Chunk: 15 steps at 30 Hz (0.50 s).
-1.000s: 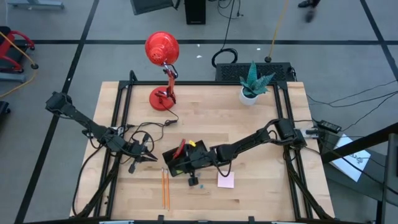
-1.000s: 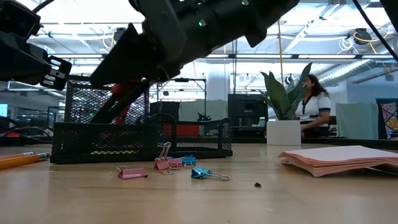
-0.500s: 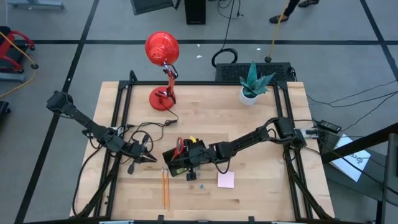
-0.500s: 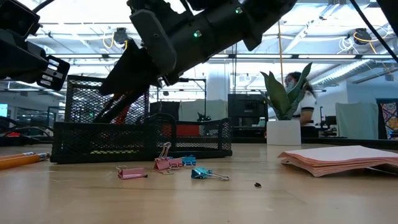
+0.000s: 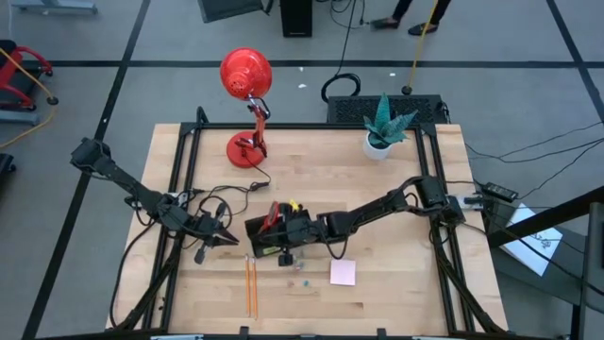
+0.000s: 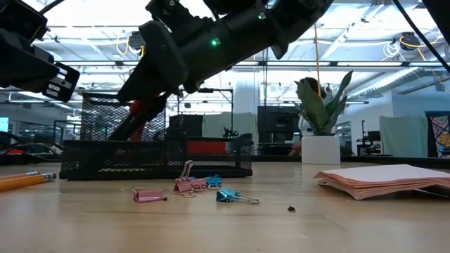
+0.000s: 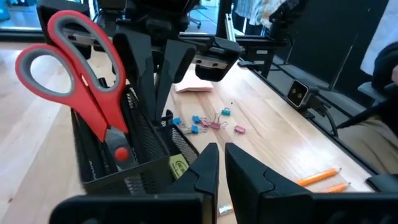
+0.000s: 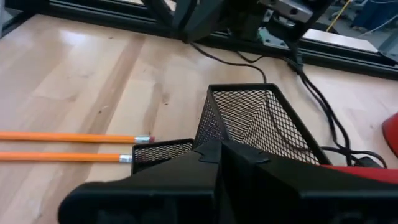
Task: Pick and place office supplies into organizer
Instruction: Adjust the desk organizer
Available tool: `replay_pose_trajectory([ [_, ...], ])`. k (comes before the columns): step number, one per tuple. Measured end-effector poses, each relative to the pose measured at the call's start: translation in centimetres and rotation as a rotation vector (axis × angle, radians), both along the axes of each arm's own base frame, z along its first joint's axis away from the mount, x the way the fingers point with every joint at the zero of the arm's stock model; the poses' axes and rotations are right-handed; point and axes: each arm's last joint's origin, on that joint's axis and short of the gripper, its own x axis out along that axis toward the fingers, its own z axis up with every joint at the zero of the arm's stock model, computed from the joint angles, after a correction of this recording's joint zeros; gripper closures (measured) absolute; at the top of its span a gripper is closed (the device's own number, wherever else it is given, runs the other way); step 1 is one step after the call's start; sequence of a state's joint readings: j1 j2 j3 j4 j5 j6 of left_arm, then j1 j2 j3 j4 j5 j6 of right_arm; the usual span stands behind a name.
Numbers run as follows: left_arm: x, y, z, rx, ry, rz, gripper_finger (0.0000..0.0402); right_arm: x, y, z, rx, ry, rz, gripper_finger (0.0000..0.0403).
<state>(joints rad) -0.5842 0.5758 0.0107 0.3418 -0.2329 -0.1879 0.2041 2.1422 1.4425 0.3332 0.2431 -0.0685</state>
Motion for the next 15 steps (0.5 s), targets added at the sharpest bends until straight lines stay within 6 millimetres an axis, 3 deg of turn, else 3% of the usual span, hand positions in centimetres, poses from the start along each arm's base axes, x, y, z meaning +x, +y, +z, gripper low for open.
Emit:
replay_pose_trajectory([
  [10,0.0,0.0,-0.1,-0.032,0.025,0.027,0.0371,0.3,-1.6,0.1,-0.007,-0.013,-0.049,0.0403],
  [15,0.3,0.3,-0.7,0.017,0.051,0.141,0.0371,0.6,-1.8,0.5,-0.005,-0.059,-0.029,0.0403],
])
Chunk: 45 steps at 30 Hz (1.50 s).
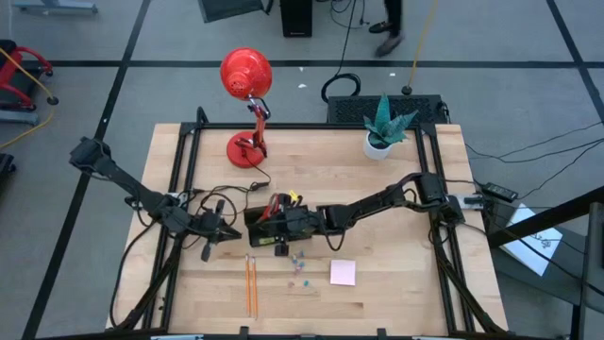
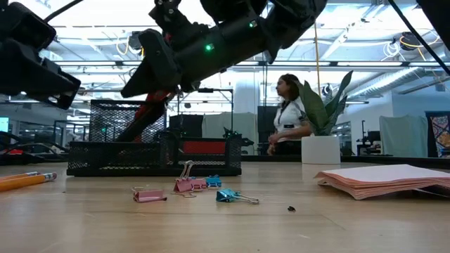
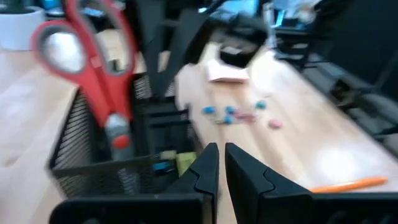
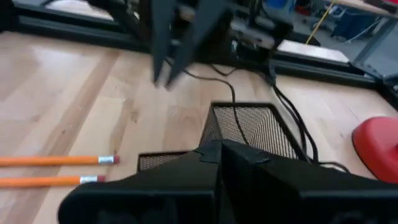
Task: Pick and place office supplies into organizer
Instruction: Adjust the desk organizer, then put the blue binder clip into the desk organizer
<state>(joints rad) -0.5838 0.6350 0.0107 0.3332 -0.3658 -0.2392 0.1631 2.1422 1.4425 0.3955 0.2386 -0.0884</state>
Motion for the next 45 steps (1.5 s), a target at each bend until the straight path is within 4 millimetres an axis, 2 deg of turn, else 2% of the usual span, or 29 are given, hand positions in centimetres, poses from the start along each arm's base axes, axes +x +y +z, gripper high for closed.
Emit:
replay_pose_trajectory([
  [10,0.6,-0.3,-1.0,0.046,0.052,0.036,0.0371,-0.7,3.1,0.9,-0.046,-0.022,0.036,0.0403],
  [15,0.9,-0.2,-1.3,0.081,0.053,0.094,0.0371,-2.1,4.4,2.0,-0.098,0.066,0.012,0.0403],
  [21,1.2,0.1,-1.5,0.093,0.060,0.155,0.0371,-3.1,5.6,1.9,-0.100,0.134,0.000,0.0403],
  [40,1.8,1.6,-1.6,0.103,0.067,0.281,0.0371,-3.6,6.1,1.4,-0.055,0.190,-0.015,0.0403],
  [43,1.8,1.4,-1.6,0.117,0.073,0.221,0.0371,-3.6,6.1,1.4,-0.057,0.190,-0.013,0.0403],
  [45,1.8,1.0,-1.4,0.119,0.056,0.106,0.0371,-3.6,6.2,1.4,-0.077,0.192,-0.001,0.0403],
])
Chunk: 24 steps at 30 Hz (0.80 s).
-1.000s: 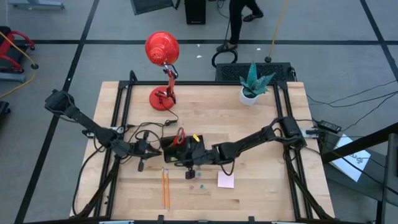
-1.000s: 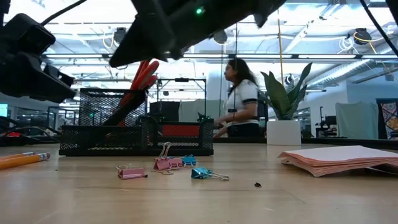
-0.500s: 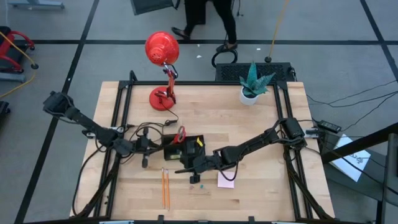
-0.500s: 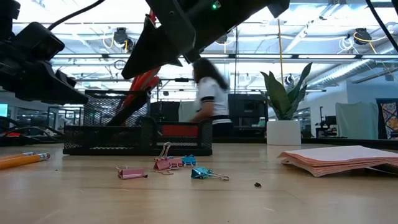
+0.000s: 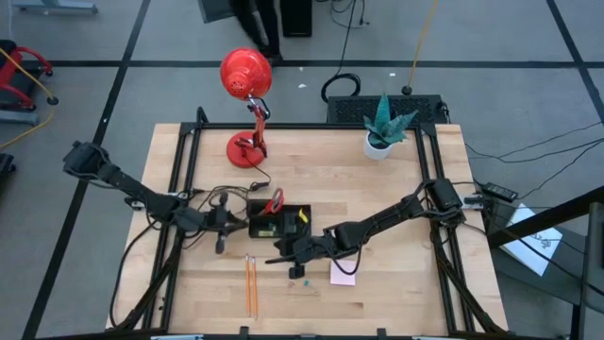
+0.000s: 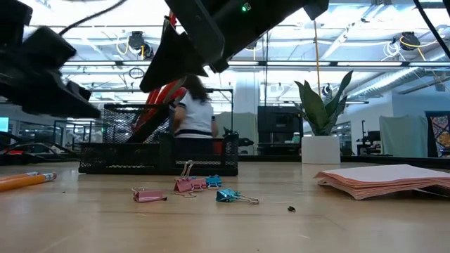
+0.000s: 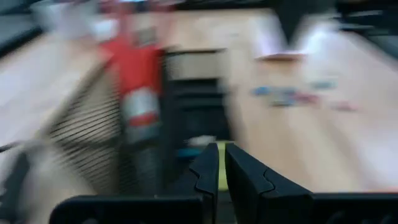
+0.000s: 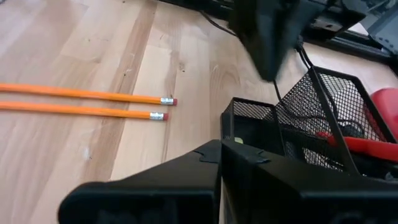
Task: Pick and place office supplies into organizer
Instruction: Put the blue binder clip into the desk organizer
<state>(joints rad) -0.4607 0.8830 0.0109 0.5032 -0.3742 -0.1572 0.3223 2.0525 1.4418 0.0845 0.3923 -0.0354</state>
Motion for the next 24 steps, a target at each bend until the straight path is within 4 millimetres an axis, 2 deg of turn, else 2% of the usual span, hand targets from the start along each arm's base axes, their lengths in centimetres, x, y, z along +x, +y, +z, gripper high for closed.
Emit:
replay_pose_trajectory([
  [3,-0.1,-1.1,0.8,-0.012,-0.079,-0.184,0.0371,-0.4,0.0,0.6,-0.025,0.017,0.023,0.0403],
  [6,-0.3,-1.9,1.5,-0.010,-0.142,-0.288,0.0371,-1.4,-0.2,2.6,-0.017,0.044,0.047,0.0403],
  [10,-0.7,-2.6,1.6,0.010,-0.159,-0.364,0.0371,-3.6,-0.6,5.2,0.029,0.140,0.085,0.0402],
  [14,-0.9,-2.9,1.5,0.011,-0.156,-0.388,0.0371,-5.5,0.2,6.6,0.143,0.214,0.089,0.0390],
  [17,-1.0,-2.9,1.4,0.018,-0.143,-0.391,0.0371,-6.1,1.3,6.2,0.249,0.255,0.069,0.0365],
  [24,-1.0,-2.8,1.0,0.066,-0.111,-0.362,0.0371,-6.1,4.2,2.9,0.421,0.327,-0.079,0.0277],
])
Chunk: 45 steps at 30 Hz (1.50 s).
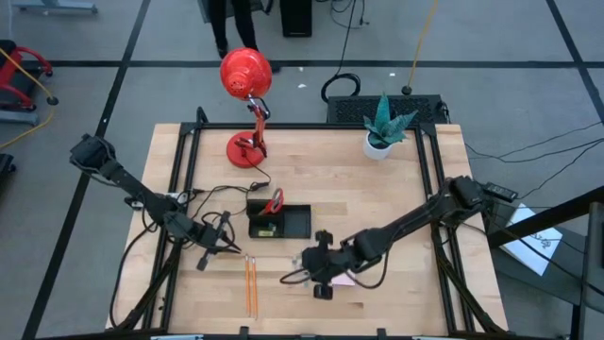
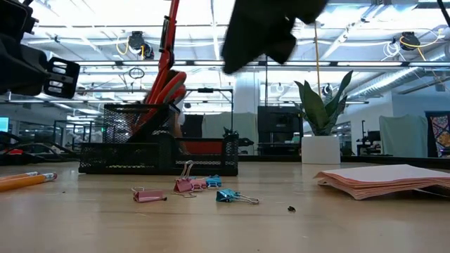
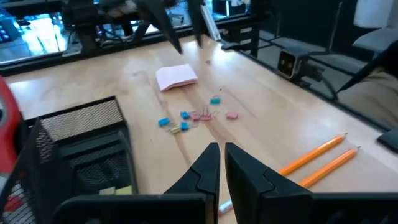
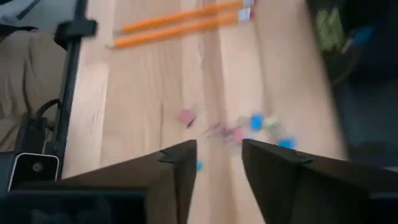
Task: Pick and place office supplies into organizer
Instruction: Put the blue binder clip into the desk organizer
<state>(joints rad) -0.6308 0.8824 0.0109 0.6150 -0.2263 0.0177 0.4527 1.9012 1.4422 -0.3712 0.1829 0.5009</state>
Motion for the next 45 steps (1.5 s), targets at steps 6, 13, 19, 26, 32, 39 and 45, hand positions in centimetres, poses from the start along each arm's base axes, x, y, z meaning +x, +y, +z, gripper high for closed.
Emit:
replay_pose_trajectory([
  [6,0.0,0.0,-0.1,0.025,-0.005,0.005,0.0371,0.2,1.4,-3.1,0.043,0.060,-0.116,0.0246],
  [13,0.0,0.1,-0.1,0.034,-0.006,0.004,0.0371,0.8,2.1,-3.8,0.100,0.007,-0.213,0.0244],
  [19,0.0,0.1,-0.2,0.032,0.004,0.006,0.0371,0.2,3.6,-4.9,0.125,0.030,-0.235,0.0244],
  [26,0.0,0.1,-0.1,0.034,-0.001,0.005,0.0371,-0.1,4.8,-7.3,0.109,0.040,-0.290,0.0244],
  [32,0.0,0.1,-0.1,0.034,0.000,0.005,0.0371,0.3,4.9,-9.1,0.083,0.035,-0.332,0.0244],
  [39,0.0,0.1,-0.2,0.036,0.005,0.005,0.0371,0.0,4.7,-9.6,0.037,0.054,-0.344,0.0244],
  [45,0.0,0.1,-0.2,0.035,0.009,0.006,0.0371,-0.2,4.8,-11.5,-0.032,0.092,-0.323,0.0244],
])
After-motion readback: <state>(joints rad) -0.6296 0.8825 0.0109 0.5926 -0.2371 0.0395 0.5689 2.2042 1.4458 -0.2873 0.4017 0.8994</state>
